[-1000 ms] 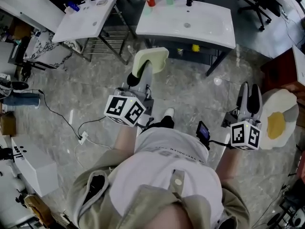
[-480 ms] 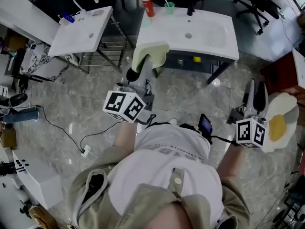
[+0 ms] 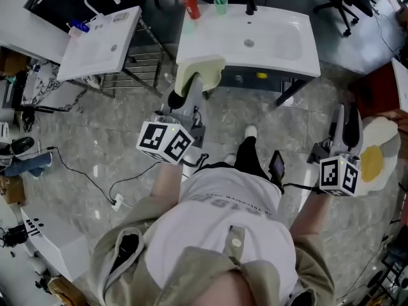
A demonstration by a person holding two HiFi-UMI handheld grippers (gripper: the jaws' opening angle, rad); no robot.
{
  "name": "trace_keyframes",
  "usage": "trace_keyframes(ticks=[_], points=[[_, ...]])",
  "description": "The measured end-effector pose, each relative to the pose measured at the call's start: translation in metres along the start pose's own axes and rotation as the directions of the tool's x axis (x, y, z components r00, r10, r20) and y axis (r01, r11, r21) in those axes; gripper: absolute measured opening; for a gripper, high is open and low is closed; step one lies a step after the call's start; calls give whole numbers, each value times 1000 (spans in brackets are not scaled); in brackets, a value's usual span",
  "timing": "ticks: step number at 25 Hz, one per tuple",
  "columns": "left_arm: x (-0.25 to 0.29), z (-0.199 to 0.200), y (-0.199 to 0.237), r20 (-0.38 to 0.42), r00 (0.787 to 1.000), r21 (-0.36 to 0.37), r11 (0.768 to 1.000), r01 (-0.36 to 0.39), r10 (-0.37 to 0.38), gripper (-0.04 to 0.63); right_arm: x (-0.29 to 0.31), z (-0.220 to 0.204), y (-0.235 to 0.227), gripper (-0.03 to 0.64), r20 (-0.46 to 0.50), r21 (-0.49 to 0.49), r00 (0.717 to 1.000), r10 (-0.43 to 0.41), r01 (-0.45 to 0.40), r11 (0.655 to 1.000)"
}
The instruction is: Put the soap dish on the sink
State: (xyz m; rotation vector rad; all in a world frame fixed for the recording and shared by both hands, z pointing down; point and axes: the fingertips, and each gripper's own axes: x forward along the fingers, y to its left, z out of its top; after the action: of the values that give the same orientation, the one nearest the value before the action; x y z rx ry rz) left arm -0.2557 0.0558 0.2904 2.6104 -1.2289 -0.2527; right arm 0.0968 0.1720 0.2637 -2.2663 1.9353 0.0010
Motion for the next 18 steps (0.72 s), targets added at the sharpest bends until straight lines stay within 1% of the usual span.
trace_keyframes(ticks=[4,10,18], points=[[15,-10,6,-23,1000,-9,1000,-4,4,23,13,-12,-11,186,-23,19,1000,-17,17,1000],[48,-22,10,-38,999,-20,1000,1,-2,23,44,-24,-20,186,-38,25,999,-9,10,1000],[114,-21,13,-18,1000,-42,999,18,-19,23,100,-24,-45,186,-24,49,1000,-2,3,999]])
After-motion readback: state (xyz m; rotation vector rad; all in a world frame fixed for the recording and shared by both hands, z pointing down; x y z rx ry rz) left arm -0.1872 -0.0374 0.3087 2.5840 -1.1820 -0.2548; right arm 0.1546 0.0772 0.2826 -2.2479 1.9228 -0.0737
